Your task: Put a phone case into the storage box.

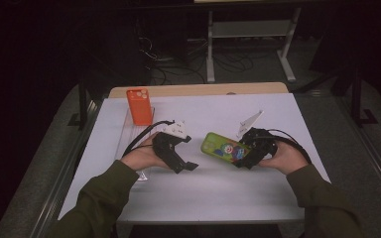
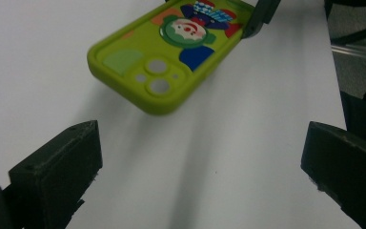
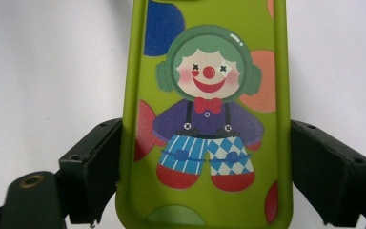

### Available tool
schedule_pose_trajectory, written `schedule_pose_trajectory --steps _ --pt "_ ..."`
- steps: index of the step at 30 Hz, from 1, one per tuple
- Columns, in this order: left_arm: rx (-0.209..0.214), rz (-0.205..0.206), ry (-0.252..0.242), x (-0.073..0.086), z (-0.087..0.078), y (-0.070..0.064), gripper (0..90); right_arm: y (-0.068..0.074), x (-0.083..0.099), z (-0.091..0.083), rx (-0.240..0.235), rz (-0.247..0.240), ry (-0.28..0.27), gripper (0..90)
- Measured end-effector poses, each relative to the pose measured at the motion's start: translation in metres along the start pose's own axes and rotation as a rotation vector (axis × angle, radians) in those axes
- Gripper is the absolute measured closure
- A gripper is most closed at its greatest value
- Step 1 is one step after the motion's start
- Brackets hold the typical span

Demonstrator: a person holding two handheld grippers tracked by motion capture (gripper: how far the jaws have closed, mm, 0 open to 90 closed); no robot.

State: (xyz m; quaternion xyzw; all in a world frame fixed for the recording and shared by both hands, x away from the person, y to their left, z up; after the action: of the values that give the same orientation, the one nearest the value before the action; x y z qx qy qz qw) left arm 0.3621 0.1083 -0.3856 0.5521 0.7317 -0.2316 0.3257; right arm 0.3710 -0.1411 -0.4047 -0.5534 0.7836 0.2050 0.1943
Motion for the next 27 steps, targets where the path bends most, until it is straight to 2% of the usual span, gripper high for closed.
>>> schedule_pose_trajectory --steps 1,7,10,14,15,18,21,22,27 --pt "0.000 0.020 0.003 -0.001 0.000 0.001 0.0 0.002 -0.001 0.001 -0.007 -0.014 0.002 15.4" --pt "0.016 0.057 0.008 -0.006 0.000 0.006 0.0 0.014 -0.010 0.005 -0.037 -0.083 0.017 15.4" --pt "0.043 0.081 0.021 -0.007 0.002 0.007 0.0 0.019 -0.013 0.007 -0.043 -0.111 0.021 15.4" --pt "0.069 0.105 0.037 -0.011 0.006 0.005 0.0 0.025 -0.018 0.010 -0.062 -0.134 0.031 15.3" --pt "0.078 0.126 0.045 -0.011 0.008 0.005 0.0 0.026 -0.019 0.011 -0.063 -0.141 0.032 15.4" --pt "0.092 0.152 0.059 -0.012 0.014 0.004 0.0 0.029 -0.022 0.013 -0.082 -0.155 0.028 15.3" --pt "0.111 0.152 0.069 -0.011 0.020 0.002 0.0 0.032 -0.025 0.015 -0.095 -0.171 0.031 15.3" --pt "0.117 0.150 0.082 -0.010 0.022 0.000 0.0 0.033 -0.026 0.016 -0.097 -0.175 0.031 15.3" --pt "0.134 0.203 0.138 -0.006 0.033 -0.007 0.0 0.038 -0.030 0.019 -0.108 -0.201 0.038 15.3"
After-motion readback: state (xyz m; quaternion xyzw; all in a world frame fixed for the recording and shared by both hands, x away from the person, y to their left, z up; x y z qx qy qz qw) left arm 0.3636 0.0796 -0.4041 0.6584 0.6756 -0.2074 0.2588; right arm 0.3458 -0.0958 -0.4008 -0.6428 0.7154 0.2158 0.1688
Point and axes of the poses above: each handheld gripper's, and its own axes: z roughly forward along the jaws, x roughly out of its underside, y roughly to its left, the point moved 3 cm from there along z, roughly forward along the jaws, and after that the axes turned 7 degrees about -x, right-handed, at the moved point
